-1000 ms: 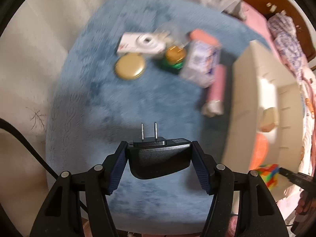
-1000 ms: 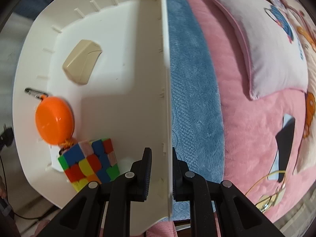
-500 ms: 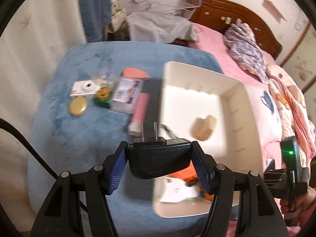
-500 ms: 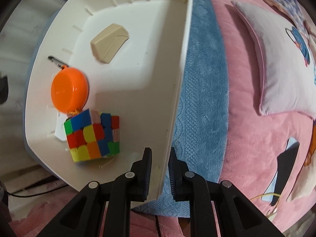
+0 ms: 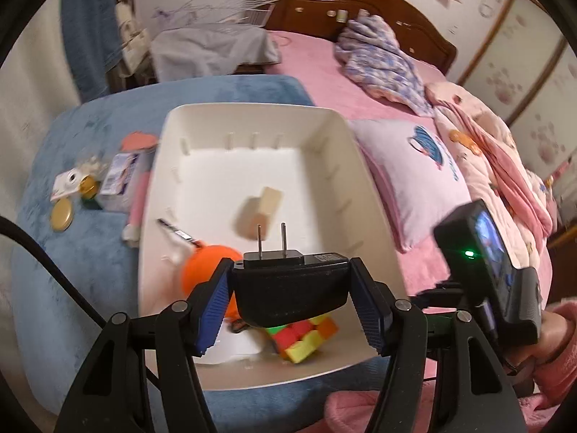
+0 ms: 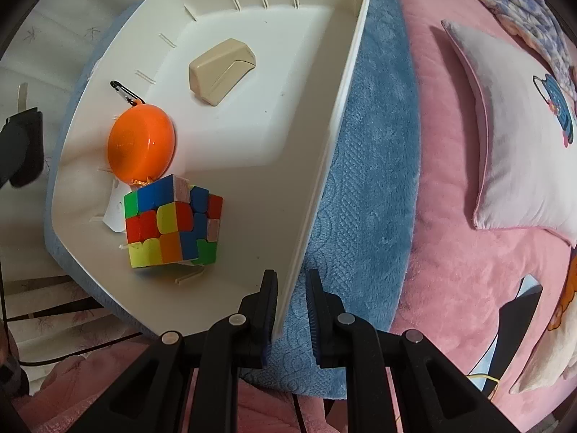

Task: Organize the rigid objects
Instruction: 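Carry the black charger into the tray and release it with the left tool, then move the left tool to the gold round compact and grasp it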

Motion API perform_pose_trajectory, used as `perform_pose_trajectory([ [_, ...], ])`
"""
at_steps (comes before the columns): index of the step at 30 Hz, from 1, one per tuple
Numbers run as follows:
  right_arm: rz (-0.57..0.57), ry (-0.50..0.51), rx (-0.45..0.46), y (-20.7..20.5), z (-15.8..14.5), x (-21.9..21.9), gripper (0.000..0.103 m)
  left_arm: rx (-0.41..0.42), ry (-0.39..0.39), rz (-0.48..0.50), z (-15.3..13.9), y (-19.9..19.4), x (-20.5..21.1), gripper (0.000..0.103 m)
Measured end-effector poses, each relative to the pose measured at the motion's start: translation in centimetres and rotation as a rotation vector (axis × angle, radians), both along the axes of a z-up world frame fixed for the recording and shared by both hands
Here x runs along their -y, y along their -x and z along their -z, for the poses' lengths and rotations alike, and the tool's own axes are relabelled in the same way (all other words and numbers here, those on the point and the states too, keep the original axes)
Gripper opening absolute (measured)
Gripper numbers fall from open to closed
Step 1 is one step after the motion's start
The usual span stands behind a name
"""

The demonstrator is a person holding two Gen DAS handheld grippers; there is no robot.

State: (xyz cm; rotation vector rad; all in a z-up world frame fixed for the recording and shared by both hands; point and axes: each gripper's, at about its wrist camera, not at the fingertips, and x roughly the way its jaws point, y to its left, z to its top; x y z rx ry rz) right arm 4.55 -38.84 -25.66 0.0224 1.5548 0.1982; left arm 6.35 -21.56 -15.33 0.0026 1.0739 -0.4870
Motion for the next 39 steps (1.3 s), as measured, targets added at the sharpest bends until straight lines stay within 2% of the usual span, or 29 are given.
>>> perform_pose_trajectory([
  [5, 0.006, -0.009, -0.002, -0.1, 0.0, 0.0, 0.016, 0.015, -0.009, 0.051, -0.2, 0.7, 1.8, 0.067],
  [10, 0.007, -0.015, -0.004, 0.0, 0.2, 0.1, 0.016, 0.022, -0.004, 0.048, -0.5, 1.0, 2.4, 0.068],
  [13, 0.003, -0.012, -0.006, 0.1, 0.3, 0.2, 0.016, 0.024, -0.005, 0.046, -0.5, 1.0, 2.4, 0.077],
  [17, 0.004, -0.010, -0.008, 0.1, 0.3, 0.2, 0.016, 0.023, -0.002, 0.021, -0.6, 0.6, 2.1, 0.079],
  [28, 0.041, -0.007, -0.015, -0.3, 0.5, 0.2, 0.015, -0.001, -0.014, -0.111, -0.3, -1.1, -1.6, 0.080],
  [39, 0.136, 0.016, -0.024, -1.6, 0.6, -0.2, 0.014, -0.021, -0.009, -0.238, -0.1, -3.0, -7.8, 0.080],
])
